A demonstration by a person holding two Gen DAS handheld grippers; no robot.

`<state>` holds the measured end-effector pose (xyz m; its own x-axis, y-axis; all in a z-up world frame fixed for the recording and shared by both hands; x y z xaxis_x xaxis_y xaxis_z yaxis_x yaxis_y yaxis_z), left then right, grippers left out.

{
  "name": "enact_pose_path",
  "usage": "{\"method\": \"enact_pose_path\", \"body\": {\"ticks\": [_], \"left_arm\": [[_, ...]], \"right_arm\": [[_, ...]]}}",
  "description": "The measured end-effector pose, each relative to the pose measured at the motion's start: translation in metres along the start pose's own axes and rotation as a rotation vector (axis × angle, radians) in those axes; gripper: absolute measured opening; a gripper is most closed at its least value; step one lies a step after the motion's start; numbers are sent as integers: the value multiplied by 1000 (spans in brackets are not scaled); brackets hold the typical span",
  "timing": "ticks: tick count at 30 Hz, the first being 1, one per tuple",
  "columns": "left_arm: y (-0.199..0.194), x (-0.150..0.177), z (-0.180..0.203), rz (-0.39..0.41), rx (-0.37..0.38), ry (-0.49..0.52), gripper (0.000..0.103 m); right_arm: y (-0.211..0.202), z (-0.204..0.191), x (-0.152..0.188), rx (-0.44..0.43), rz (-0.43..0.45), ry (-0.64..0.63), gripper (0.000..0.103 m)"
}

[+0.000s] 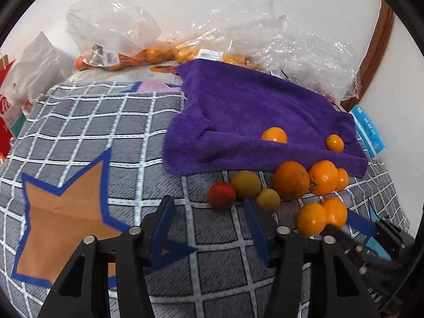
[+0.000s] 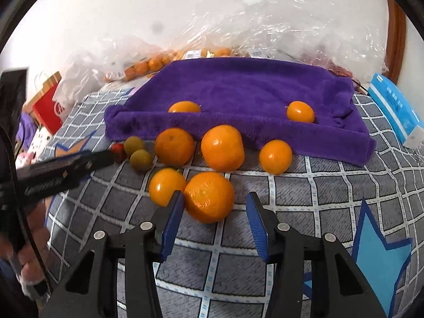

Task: Organize fruits
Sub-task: 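Grasp a large orange with the right tool while the left tool grasps the red tomato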

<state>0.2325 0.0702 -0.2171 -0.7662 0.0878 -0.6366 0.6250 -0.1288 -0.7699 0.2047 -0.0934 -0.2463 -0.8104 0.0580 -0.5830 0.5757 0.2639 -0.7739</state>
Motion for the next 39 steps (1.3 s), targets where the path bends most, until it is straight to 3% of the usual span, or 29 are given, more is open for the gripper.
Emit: {"method": "enact_pose_path", "body": {"ticks": [5, 12, 15, 23, 26, 31, 39], "left_arm": [[8, -4, 4, 0, -37, 44, 47], [13, -7, 1, 1, -76, 61, 32], [13, -6, 0, 15, -63, 44, 25], [12, -6, -3, 30, -40, 4, 24], [10, -6, -7, 45, -32, -25, 24], [7, -5, -16, 68, -29, -85, 24], [6, -6, -16, 75, -44, -81, 24]], "right_arm": [[7, 2, 0, 1, 2, 3, 48], [18, -1, -10, 7, 2, 2, 50], [16, -1, -12, 11, 15, 4, 42], [-5, 40, -13, 110, 74, 30, 42], [-2, 51, -12, 88, 53, 98, 42], [-1, 54, -14, 100, 62, 117, 42], [1, 52, -13, 133, 65, 99, 42]]}}
Point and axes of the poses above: each gripper's, at about its wrist camera, not at the fingertips, and y roughly the way its jaws point, z to its right, x to its underside, the point moved 10 cm from there along y, roughly the way its jaws point, and after that the axes turned 14 degrees about y, right-handed, at the moved point
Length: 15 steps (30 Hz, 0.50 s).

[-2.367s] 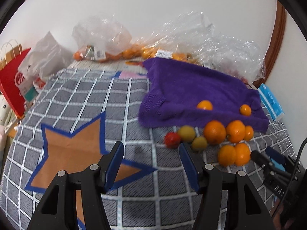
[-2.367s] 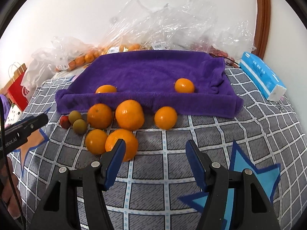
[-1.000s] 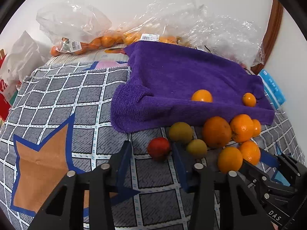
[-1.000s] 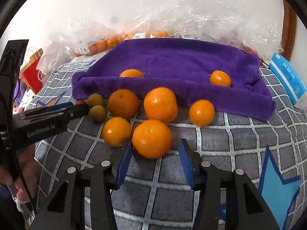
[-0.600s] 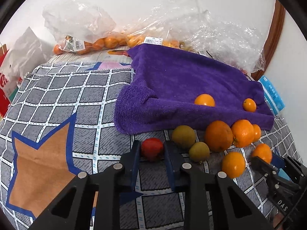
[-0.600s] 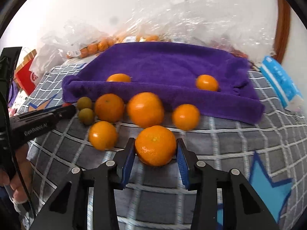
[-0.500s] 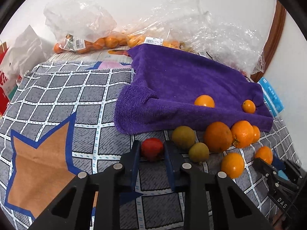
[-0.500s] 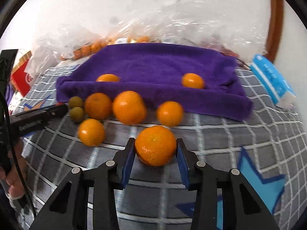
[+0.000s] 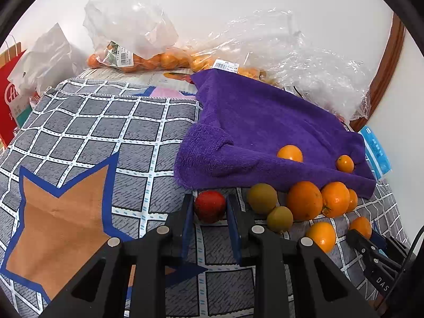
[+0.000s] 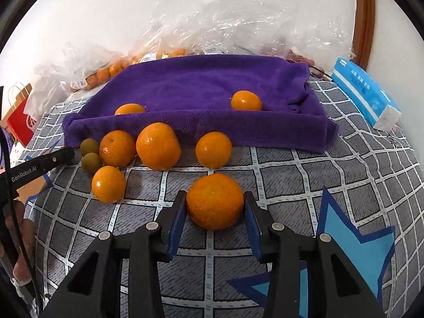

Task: Organize fruits
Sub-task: 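Grasp a large orange with the right tool while the left tool grasps the red tomato, then lift the orange and tomato and carry both over the purple towel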

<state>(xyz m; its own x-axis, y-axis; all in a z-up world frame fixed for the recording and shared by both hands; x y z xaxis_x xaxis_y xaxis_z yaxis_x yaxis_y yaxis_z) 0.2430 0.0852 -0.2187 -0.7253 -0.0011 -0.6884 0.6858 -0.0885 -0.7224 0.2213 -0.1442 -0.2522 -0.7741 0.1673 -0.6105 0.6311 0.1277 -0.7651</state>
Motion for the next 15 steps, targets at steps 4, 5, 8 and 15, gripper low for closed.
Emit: {"method": "enact_pose_path", "body": {"ticks": [4, 5, 8, 15], "left_arm": [[-4, -1, 0, 16, 1, 7, 24], [-5, -1, 1, 22, 0, 10, 24], [-9, -3, 2, 41, -4, 17, 24], [-13, -4, 2, 55, -9, 19, 24]], "right_arm": [[-1, -2, 1, 15, 6, -17, 42], [-1, -3, 1, 14, 6, -22, 42], [-3, -5, 2, 17, 12, -32, 42], [-11, -7, 2, -10, 33, -11, 42]]}}
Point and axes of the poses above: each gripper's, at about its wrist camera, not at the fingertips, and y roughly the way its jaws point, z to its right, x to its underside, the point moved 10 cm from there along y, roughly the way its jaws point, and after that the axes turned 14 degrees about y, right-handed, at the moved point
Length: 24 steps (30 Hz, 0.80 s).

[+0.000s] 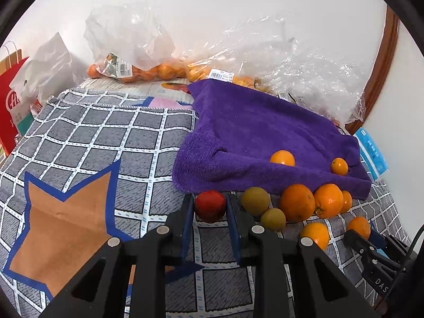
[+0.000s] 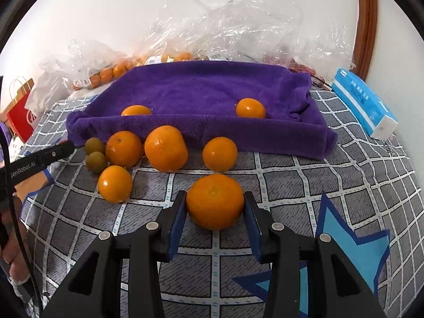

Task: Organize fruits
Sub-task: 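Lift the orange and tomato and carry both over the purple towel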

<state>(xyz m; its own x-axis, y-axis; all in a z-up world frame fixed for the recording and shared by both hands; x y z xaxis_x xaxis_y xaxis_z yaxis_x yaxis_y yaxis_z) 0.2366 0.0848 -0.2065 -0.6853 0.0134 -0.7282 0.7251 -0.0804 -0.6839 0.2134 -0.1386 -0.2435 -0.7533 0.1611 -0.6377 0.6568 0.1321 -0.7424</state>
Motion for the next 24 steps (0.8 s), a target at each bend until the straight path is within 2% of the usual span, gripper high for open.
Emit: {"method": "enact_pose_path", "body": {"ticks": [20, 24], "left_arm": [[-13, -2, 4, 55, 5, 13, 24], [-16, -2, 8, 40, 23, 8, 24]], "right_arm": [[-27, 4, -7, -4, 48, 39, 42], [-33, 3, -14, -2, 68, 26, 42]]}}
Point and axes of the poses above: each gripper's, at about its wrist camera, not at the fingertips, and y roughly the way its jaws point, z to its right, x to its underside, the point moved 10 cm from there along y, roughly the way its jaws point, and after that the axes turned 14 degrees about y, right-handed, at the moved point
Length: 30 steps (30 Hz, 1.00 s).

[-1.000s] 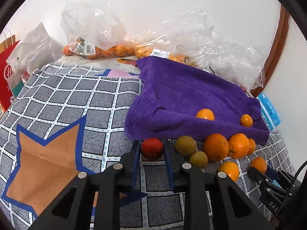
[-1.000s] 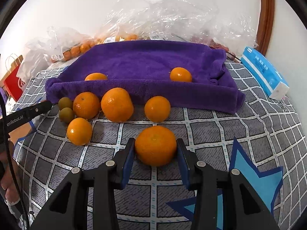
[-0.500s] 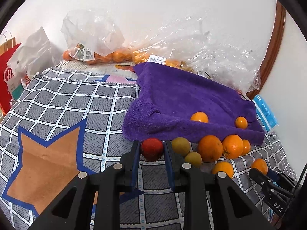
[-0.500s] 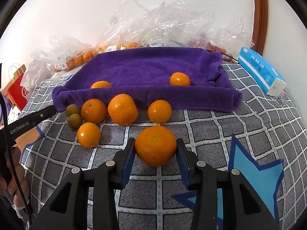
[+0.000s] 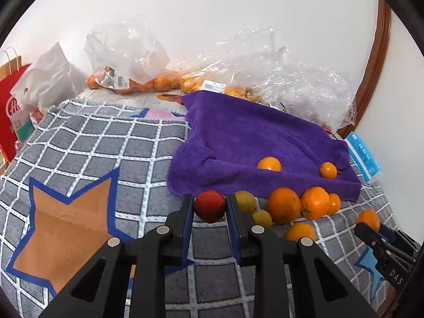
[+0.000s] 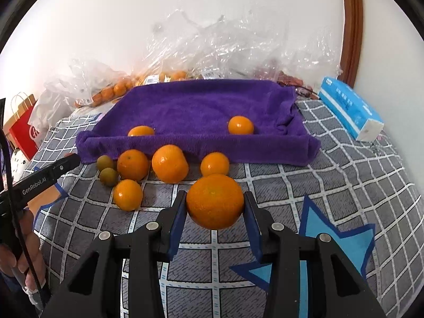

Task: Organize fruits
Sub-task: 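Lift the orange and tomato and carry both over the purple towel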

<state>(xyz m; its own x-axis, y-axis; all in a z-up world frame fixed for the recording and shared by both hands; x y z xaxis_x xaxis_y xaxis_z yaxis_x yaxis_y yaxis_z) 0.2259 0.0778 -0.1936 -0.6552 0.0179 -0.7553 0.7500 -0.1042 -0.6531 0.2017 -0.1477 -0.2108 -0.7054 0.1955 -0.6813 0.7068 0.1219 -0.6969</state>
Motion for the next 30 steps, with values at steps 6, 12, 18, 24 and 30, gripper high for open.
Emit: {"method": "enact_pose_path", "body": {"ticks": [6, 12, 18, 24, 30], "left_arm": [[-15, -12, 10, 12, 5, 8, 24], [-24, -34, 17, 34, 5, 32, 24], [-25, -53, 20, 59, 0, 36, 24], [-20, -66, 23, 62, 5, 28, 24], [-14, -74, 27, 58, 3, 38, 24]], "right_arm": [[-7, -4, -17, -13, 28, -6, 42], [-5, -8, -41, -28, 54, 6, 42], [-1, -9, -60, -39, 77, 19, 42], [3, -12, -72, -45, 92, 16, 42], [9, -14, -79, -48, 94, 13, 42]]}}
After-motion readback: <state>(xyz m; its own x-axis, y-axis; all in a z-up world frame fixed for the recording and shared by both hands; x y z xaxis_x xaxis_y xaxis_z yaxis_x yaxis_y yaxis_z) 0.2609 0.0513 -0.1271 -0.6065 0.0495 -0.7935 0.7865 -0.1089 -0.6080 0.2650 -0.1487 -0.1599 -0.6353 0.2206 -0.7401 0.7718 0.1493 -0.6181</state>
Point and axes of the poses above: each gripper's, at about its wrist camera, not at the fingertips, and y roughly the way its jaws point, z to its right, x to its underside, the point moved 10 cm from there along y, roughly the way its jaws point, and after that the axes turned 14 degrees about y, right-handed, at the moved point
